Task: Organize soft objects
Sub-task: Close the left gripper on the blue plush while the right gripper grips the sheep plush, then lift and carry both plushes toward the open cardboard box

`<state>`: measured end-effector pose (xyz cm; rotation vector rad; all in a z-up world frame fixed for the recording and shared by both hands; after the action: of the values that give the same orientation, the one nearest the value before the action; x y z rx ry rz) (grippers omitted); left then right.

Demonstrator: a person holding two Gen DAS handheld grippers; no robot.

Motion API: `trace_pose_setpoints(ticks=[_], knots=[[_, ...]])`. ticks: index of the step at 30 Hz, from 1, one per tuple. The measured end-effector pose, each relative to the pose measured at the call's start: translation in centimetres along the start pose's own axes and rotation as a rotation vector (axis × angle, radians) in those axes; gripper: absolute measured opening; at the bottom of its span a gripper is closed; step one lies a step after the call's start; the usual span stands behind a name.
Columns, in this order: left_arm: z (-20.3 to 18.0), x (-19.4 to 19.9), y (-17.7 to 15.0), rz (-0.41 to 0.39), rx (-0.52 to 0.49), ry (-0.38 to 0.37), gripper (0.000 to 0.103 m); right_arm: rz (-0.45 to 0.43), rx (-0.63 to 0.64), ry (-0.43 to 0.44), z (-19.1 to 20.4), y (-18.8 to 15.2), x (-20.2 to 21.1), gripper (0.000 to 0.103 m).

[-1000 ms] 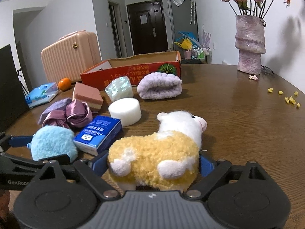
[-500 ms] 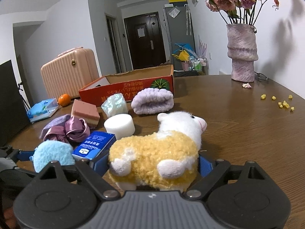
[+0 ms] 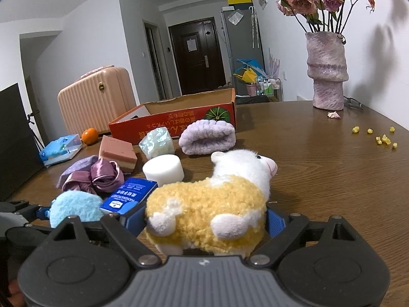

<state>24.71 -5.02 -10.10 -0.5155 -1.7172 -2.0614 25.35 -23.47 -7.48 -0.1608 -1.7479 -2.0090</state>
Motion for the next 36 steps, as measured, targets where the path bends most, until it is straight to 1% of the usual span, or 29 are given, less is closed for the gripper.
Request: trace_pose_setpoints(ticks=[7,8,9,10,19,23,36], knots=[[-0.2,0.4,0.2,-0.020,0.007,-0.025,0.073,-0.009,0.008,0.004,0.2,0.0,0.0,0.091],[-0.2,0.5,0.2,-0.026,0.007,-0.028,0.071,-0.012,0.010,0.006,0.2,0.1,0.1,0.091],[-0.2,0.6,0.3,-0.032,0.008,-0.031,0.065,-0.014,0.013,0.007,0.3,0.1,0.1,0.091],[-0.2,0.8,0.4,-0.040,0.008,-0.034,0.063,-0.017,0.015,0.008,0.3,0.1,0.2,0.091],[0.0,2.1,0.7,-0.089,0.018,-0.058,0.048,-0.037,0.034,0.009,0.5,0.0,0.4,0.091],[0.1,2.7,0.8,-0.106,0.021,-0.067,0.046,-0.046,0.042,0.008,0.6,0.1,0.5,0.091],[0.8,4.7,1.7,-0.172,0.030,-0.073,0.046,-0.073,0.081,-0.002,1.6,0.6,0.8,0.091]])
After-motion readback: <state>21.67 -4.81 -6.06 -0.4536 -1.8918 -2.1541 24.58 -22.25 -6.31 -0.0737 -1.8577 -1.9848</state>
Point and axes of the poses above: each gripper's, at about its wrist camera, not at the fingertips, and x roughly against the way its jaws point, z to its left, y to its top, the point moved 7 cm from there along -x, roughly the way its jaws point, and after that the axes turned 7 degrees about -z, right-handed, at the moved point
